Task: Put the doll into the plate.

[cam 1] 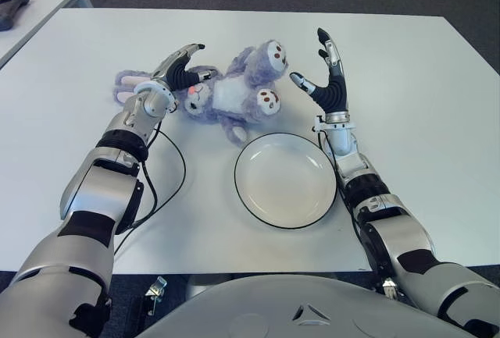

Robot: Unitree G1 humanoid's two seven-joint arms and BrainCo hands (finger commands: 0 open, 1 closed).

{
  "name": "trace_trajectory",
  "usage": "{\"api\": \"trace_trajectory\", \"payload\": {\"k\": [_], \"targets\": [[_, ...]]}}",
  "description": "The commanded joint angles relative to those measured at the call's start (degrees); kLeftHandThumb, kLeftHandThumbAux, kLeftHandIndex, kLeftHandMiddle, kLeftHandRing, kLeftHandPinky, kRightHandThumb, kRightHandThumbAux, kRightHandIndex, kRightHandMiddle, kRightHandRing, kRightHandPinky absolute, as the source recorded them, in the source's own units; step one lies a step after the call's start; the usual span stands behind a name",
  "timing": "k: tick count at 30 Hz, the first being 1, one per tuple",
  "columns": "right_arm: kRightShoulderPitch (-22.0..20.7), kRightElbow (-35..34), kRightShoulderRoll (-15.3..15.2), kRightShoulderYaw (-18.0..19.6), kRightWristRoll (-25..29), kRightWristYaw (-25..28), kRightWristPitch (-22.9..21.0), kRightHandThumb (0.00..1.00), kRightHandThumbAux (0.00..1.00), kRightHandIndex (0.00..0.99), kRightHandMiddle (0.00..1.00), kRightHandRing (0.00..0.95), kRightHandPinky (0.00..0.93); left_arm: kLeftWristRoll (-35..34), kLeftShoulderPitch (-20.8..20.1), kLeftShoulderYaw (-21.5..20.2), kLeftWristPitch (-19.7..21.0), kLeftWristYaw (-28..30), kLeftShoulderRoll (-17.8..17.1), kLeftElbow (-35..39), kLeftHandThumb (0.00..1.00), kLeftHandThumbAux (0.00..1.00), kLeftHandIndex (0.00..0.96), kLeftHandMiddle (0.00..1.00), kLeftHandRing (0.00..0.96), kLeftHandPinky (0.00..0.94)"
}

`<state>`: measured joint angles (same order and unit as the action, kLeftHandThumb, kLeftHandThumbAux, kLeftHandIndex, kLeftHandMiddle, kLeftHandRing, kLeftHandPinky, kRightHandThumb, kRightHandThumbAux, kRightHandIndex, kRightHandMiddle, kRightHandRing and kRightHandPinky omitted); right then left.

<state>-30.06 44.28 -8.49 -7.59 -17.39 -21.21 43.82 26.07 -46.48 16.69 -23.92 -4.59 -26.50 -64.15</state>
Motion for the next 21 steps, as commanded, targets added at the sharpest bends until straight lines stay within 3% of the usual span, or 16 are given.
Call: {"api": "trace_trajectory", "payload": {"k": [1, 21], "targets": [[12.6, 5.8, 1.3, -0.4, 1.8, 3.3, -1.9, 0.134, 0.577, 0.046, 0.064, 0.041, 0.054, 1.2, 3.5, 1.6, 1.7, 0.9, 1.9, -3.9, 0.202, 0.424, 0.0, 0.007, 0.044, 0.086], [9.0, 8.3, 0.1, 0.8, 2.0, 5.9, 0.1, 0.135, 0.565, 0.061, 0.077, 0.059, 0.077, 1.0, 3.6, 1.4, 1.7, 0.8, 2.3, -5.1, 0.2, 0.417, 0.0, 0.0, 0.042, 0.084]]}}
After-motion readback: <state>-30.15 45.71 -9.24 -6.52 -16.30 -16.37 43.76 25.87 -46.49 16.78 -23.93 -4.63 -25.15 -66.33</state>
